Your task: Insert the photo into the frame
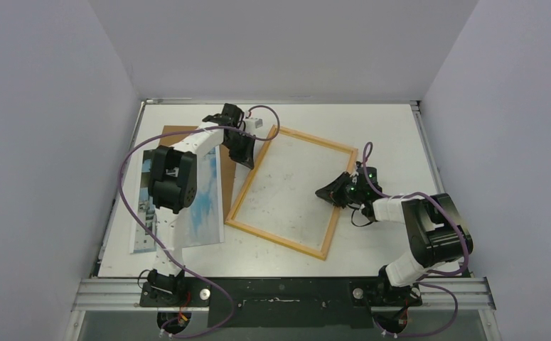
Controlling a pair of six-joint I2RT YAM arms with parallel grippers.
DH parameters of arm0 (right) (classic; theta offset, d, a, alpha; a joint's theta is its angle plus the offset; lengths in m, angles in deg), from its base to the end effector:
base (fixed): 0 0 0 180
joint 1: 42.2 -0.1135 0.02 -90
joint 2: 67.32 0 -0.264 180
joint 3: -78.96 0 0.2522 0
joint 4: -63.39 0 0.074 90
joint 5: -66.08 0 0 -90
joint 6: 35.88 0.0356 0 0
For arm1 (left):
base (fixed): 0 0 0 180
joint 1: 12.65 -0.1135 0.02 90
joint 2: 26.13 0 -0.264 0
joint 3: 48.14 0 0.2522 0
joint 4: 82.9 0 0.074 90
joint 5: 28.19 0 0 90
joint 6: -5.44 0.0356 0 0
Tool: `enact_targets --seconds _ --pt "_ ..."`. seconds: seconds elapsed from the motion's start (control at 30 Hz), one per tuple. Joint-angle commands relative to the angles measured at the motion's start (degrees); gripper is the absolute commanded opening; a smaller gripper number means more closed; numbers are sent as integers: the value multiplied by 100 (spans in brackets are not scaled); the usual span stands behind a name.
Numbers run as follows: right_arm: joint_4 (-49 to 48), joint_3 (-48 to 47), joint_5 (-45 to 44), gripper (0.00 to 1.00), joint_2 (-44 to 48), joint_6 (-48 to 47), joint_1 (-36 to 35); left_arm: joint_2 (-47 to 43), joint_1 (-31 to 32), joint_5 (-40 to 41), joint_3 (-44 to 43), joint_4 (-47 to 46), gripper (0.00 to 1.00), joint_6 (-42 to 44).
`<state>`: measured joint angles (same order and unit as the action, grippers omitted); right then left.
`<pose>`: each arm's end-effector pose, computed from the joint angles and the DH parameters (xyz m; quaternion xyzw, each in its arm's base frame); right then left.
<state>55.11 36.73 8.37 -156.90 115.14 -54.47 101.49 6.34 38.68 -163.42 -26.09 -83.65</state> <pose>0.2595 0.0759 0.1264 0.2490 0.8393 0.4479 0.1815 0.4356 -0.1647 0.1690 0.2022 0.9428 -0.2226 0.1441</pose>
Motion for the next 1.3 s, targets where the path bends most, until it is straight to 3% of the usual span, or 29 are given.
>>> enact_targets --seconds 0.0,0.23,0.57,0.87,1.27 --pt "-644 127 -463 12 204 268 -134 150 88 -139 342 -13 2 56" --pt "-882 455 -878 12 572 492 -238 -30 117 -286 714 -278 2 -231" --pt "-707 207 -911 12 295 241 -443 -109 212 -345 855 -412 2 -315" --pt "273 -510 -1110 12 305 -776 -510 -105 214 -380 782 -411 2 -293" --pt "731 -961 -853 12 453 -1143 -622 -78 211 -338 747 -388 1 -284"
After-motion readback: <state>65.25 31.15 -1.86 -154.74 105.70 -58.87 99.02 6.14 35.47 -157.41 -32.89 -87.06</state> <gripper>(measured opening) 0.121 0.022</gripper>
